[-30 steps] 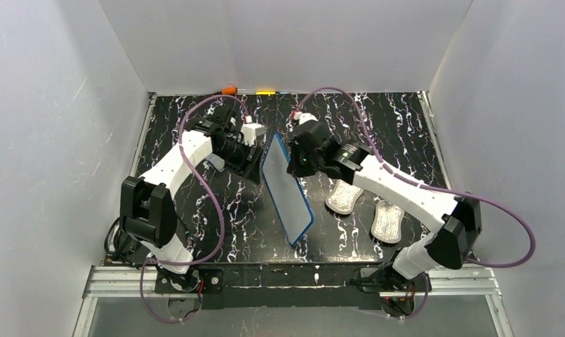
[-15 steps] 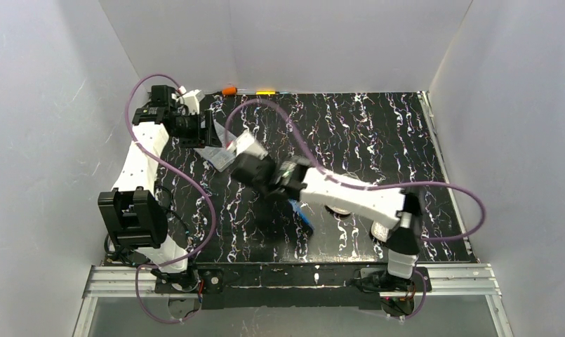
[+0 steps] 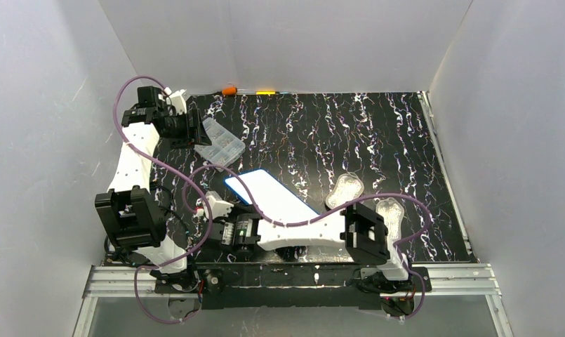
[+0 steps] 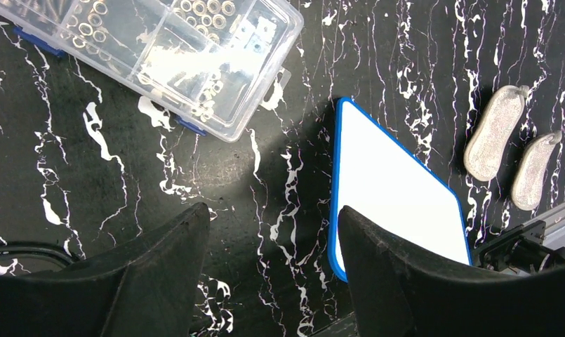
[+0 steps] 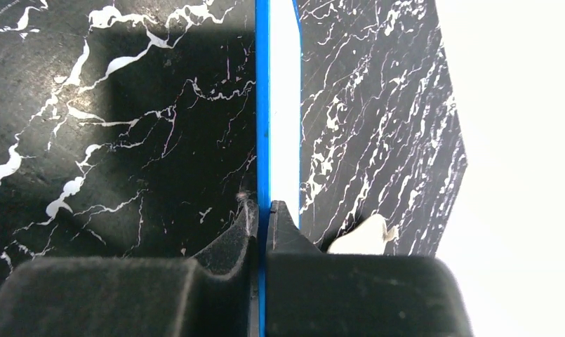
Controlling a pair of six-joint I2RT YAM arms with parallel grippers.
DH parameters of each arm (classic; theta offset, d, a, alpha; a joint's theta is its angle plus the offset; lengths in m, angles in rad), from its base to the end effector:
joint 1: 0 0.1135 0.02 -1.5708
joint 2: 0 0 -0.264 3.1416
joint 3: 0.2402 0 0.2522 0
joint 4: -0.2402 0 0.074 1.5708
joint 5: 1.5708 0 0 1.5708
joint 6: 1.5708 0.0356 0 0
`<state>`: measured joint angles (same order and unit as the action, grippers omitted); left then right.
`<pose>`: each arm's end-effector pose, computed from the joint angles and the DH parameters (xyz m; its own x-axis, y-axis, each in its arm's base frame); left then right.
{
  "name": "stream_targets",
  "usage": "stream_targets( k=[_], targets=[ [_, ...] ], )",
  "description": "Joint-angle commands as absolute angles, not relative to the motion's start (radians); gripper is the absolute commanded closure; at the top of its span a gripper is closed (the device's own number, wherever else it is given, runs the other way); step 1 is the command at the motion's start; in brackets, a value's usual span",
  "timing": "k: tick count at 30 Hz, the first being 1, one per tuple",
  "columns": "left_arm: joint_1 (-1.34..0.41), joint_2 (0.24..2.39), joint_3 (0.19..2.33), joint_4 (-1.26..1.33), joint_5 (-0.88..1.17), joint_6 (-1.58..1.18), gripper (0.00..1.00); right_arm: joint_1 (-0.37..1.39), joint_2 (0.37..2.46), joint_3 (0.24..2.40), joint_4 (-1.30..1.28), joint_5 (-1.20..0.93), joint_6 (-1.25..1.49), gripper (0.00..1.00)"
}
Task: Erase the whiteboard
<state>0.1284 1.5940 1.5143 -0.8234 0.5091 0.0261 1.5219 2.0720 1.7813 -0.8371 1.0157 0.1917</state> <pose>0.3396 0.0263 0.3352 -0.7736 -0.0769 -0.6290 0.2078 0.9070 -0.3664 0.0517 0.4365 0.2485 -0.1403 -0.8116 -0.5671 -0.4908 0.5544 -0.6721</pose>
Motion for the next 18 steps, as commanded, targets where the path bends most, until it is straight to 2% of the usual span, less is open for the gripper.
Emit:
stream_targets(
  k=[1,7,8,13,18],
  targets=[
    [0.132,1.587,1.507,-0.839,0.538,0.035,0.35,1.565,2.131,1.709,-0.605,1.138,0.205,0.99],
    [0.132,1.588,1.488,-0.838,0.531,0.048,0.35,1.566,2.236,1.710,-0.527,1.139,0.220,0.99],
    [0.131,1.589,1.486,-0.838,0.532,0.050,0.35,1.566,2.239,1.706,-0.516,1.115,0.225,0.95],
    [0.131,1.595,1.473,-0.838,0.542,0.055,0.34,1.565,2.200,1.631,-0.435,1.026,0.230,0.64],
    [0.131,1.601,1.463,-0.838,0.551,0.057,0.34,1.562,2.171,1.576,-0.402,0.996,0.232,0.46]
  ],
)
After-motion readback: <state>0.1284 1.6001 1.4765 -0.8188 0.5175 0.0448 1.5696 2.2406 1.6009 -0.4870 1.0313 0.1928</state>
